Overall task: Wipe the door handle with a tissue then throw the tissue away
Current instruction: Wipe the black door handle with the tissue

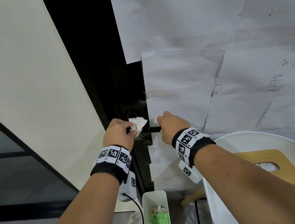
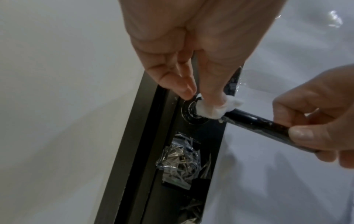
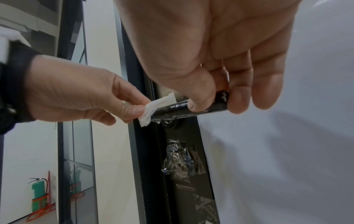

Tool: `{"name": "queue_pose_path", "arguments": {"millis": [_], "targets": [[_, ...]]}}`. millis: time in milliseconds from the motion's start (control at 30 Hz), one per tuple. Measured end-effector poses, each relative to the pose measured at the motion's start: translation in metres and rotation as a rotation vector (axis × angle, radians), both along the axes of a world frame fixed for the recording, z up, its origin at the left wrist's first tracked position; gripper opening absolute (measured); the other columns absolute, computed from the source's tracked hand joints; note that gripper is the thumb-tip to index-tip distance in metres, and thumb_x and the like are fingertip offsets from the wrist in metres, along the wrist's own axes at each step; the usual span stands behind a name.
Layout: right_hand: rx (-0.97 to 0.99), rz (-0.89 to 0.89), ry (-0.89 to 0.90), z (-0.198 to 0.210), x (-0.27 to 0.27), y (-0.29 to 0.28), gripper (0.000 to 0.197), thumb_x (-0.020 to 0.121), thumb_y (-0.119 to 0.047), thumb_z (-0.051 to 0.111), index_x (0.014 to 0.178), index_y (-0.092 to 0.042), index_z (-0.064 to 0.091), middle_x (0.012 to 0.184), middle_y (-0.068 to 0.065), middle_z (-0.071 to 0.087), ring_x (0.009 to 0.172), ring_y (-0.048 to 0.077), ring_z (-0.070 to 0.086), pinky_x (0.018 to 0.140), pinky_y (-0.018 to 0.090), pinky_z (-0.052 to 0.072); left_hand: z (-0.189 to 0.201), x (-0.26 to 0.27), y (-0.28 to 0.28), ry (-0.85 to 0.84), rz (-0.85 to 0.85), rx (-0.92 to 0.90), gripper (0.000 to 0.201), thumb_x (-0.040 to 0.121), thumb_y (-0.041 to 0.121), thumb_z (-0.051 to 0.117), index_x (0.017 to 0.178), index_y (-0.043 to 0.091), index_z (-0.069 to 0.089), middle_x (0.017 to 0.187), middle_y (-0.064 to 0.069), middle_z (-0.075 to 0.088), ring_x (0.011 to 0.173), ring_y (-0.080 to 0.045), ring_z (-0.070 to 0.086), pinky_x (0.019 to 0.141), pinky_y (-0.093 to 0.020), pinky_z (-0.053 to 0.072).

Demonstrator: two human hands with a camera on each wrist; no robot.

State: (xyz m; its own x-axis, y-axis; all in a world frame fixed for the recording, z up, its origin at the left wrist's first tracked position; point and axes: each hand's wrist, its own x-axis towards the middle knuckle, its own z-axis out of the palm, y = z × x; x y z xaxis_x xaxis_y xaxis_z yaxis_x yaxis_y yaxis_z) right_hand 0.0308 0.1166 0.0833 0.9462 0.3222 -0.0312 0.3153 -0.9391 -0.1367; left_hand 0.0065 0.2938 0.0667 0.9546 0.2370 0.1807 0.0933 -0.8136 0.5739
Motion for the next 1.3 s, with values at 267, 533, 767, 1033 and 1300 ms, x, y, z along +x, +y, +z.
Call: {"name": "queue_pose_path", "arguments": {"millis": [267, 533, 767, 1033, 1300], "targets": [[-0.040, -0.011, -0.004, 0.007, 0.004, -0.001, 0.020, 0.088, -0.016, 0.052, 0.107, -0.015, 0.057, 0.106, 0.007, 0.050, 0.093, 0.028, 0.056, 0.065, 0.034, 0.043, -0.002, 0.009, -0.013, 0.104, -0.084, 0.100, 0.027, 0.087, 0.033, 0.066, 0.114, 0.032, 0.068, 0.120, 0.006, 0.048, 0.116, -0.018, 0.045, 0.100, -0.037, 0.043], [0.219, -0.015, -0.146, 0.015, 0.003, 0.008, 0.026, 0.092, -0.026, 0.050, 0.115, -0.017, 0.058, 0.113, 0.004, 0.051, 0.102, 0.025, 0.053, 0.074, 0.036, 0.047, -0.008, 0.011, -0.002, -0.019, -0.053, 0.033, 0.032, 0.076, 0.032, 0.077, 0.106, 0.023, 0.070, 0.113, 0.004, 0.053, 0.105, -0.017, 0.053, 0.091, -0.034, 0.049], [0.117, 0.084, -0.170, -0.001, -0.002, 0.037, 0.033, 0.089, -0.044, 0.055, 0.105, -0.016, 0.063, 0.107, 0.005, 0.051, 0.103, 0.025, 0.047, 0.083, 0.038, 0.044, -0.006, 0.017, 0.009, 0.065, -0.104, -0.004, 0.022, 0.088, 0.014, 0.066, 0.109, 0.018, 0.071, 0.120, -0.001, 0.057, 0.105, -0.020, 0.060, 0.095, -0.034, 0.048], [0.086, 0.126, -0.200, -0.001, -0.006, 0.036, 0.016, 0.085, -0.018, 0.060, 0.100, -0.013, 0.062, 0.104, 0.005, 0.051, 0.101, 0.026, 0.045, 0.081, 0.034, 0.038, -0.013, 0.017, 0.006, -0.007, -0.078, -0.056, 0.018, 0.087, 0.015, 0.068, 0.103, 0.019, 0.074, 0.109, -0.003, 0.059, 0.094, -0.019, 0.063, 0.089, -0.030, 0.051], [0.056, 0.059, -0.155, 0.007, -0.012, 0.013, 0.017, 0.086, -0.012, 0.055, 0.099, -0.009, 0.065, 0.103, 0.007, 0.052, 0.099, 0.026, 0.045, 0.077, 0.031, 0.034, -0.006, 0.014, 0.004, 0.007, -0.004, -0.085, 0.017, 0.084, 0.017, 0.071, 0.099, 0.023, 0.073, 0.097, 0.000, 0.065, 0.084, -0.015, 0.065, 0.077, -0.021, 0.050]]}}
